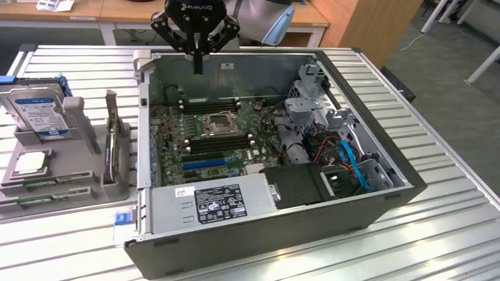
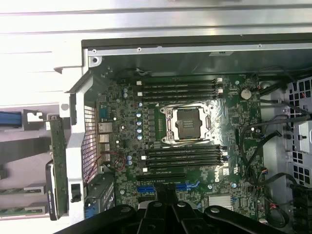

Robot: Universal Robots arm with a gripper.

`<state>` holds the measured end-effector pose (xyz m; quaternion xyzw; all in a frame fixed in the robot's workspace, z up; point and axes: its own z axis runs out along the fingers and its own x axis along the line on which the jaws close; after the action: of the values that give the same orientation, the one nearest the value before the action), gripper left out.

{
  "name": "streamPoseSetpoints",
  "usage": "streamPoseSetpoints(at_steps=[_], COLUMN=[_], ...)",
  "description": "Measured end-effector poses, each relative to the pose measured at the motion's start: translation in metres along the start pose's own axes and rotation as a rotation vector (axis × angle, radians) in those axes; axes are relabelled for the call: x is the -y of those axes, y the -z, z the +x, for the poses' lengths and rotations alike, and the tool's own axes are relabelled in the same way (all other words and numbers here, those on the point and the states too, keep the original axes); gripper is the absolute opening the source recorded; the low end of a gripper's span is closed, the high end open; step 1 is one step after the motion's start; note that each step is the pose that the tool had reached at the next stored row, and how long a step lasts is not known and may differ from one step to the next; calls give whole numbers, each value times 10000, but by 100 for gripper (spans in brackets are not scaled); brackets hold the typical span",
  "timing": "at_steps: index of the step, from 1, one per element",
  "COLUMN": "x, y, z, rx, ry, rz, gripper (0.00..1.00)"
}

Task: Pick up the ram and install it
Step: 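Reach for the ram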

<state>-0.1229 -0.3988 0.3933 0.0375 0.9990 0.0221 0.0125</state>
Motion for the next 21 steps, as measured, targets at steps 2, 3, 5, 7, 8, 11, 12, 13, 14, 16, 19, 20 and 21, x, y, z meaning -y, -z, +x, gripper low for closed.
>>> streamPoseSetpoints(at_steps=[2,3,5,7,8,11,12,13,14,16,19,20,21], x=[2,2,3,5,6,8,9,9,10,11,14,15,16], y=[0,0,1,1,1,2,3,3,3,4,5,4,5], z=[13,22,40,60,71,105,115,124,132,150,181,193,206], rx=[0,1,1,2,3,6,7,8,8,7,8,8,8], ry=[1,1,1,1,1,2,2,2,2,2,2,1,2], rz=[0,-1,-1,-1,-2,-1,-1,-2,-2,-1,-1,-2,-1], gripper=[10,10,10,10,10,10,10,10,10,10,10,10,10])
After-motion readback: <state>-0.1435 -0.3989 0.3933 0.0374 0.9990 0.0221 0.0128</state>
